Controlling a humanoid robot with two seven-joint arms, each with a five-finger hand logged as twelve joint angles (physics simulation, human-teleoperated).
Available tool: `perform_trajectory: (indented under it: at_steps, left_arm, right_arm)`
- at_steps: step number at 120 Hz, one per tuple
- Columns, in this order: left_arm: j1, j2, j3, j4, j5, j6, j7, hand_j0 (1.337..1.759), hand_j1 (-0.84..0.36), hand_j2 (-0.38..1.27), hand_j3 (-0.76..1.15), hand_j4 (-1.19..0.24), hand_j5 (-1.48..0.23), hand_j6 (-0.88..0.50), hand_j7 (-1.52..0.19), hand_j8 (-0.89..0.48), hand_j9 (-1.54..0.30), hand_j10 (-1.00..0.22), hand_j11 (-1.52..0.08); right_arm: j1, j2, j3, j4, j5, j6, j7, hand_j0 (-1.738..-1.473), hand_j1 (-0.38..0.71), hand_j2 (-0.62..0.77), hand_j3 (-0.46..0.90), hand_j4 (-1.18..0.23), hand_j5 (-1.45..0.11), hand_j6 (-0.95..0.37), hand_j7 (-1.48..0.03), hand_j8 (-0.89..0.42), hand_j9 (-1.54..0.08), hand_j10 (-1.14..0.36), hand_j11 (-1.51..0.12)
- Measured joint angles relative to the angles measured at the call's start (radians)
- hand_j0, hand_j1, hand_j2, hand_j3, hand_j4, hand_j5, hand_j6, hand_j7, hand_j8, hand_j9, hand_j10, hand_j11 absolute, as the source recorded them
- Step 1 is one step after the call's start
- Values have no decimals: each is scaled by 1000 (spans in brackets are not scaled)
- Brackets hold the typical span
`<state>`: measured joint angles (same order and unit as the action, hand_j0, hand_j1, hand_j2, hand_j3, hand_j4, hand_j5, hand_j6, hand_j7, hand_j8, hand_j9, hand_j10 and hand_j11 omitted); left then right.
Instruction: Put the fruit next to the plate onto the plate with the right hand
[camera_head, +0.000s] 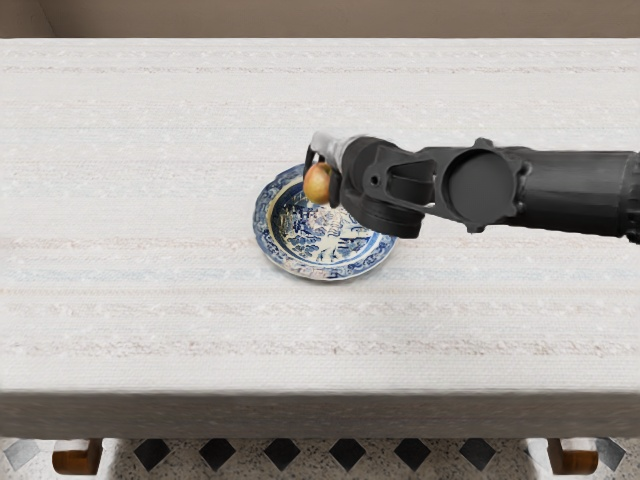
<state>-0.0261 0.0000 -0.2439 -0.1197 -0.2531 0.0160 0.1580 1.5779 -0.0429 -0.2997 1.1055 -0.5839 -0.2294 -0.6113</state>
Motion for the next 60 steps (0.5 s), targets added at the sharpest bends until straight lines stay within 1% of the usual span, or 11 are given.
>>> perform_trajectory:
  at_steps: [4,13,18,20,28,37,50,56,60]
  left_arm:
    - [0,0,0,0,0,0,0,1658,349,0,0,0,0,0,0,0,0,0,0]
    - [0,0,0,0,0,0,0,1658,349,0,0,0,0,0,0,0,0,0,0]
    - [0,0,0,0,0,0,0,1658,349,0,0,0,0,0,0,0,0,0,0]
    - [0,0,0,0,0,0,0,1658,349,0,0,0,0,0,0,0,0,0,0]
    - [0,0,0,0,0,0,0,1658,349,0,0,0,0,0,0,0,0,0,0]
    - [0,0,0,0,0,0,0,1658,349,0,0,0,0,-1,0,0,0,0,0]
    - [0,0,0,0,0,0,0,1658,349,0,0,0,0,-1,0,0,0,0,0]
    - [0,0,0,0,0,0,0,1658,349,0,0,0,0,-1,0,-1,0,0,0]
    - [0,0,0,0,0,0,0,1658,349,0,0,0,0,-1,0,-1,0,0,0]
  right_arm:
    - [-2,12,0,-11,-1,0,0,-1648,232,-53,0,-484,-945,-349,-914,-451,-940,-685,-941]
    - [-10,28,0,-34,-3,-1,0,-1648,245,-21,-1,-485,-944,-349,-917,-449,-942,-689,-943]
    - [-19,33,0,-54,-5,0,0,-1647,247,-25,-1,-481,-939,-345,-913,-446,-938,-686,-938]
    - [-24,34,-1,-63,-5,0,0,-1648,227,-26,0,-471,-893,-339,-869,-433,-892,-653,-893]
    - [-36,38,-1,-91,-18,-3,0,-1651,66,-18,0,-340,-645,-245,-627,-312,-643,-471,-644]
    - [-46,41,-1,-108,-29,-4,0,-1653,-62,-12,0,-236,-447,-170,-434,-217,-446,-327,-446]
    - [-54,42,12,-118,-27,-3,0,-1655,-180,-7,0,-139,-263,-101,-255,-128,-262,-193,-262]
    - [-69,42,51,-120,-9,4,0,-1656,-217,-5,0,-109,-206,-80,-200,-101,-205,-151,-205]
    - [-92,43,103,-120,6,18,0,-1656,-237,-4,0,-93,-175,-68,-170,-86,-174,-128,-174]
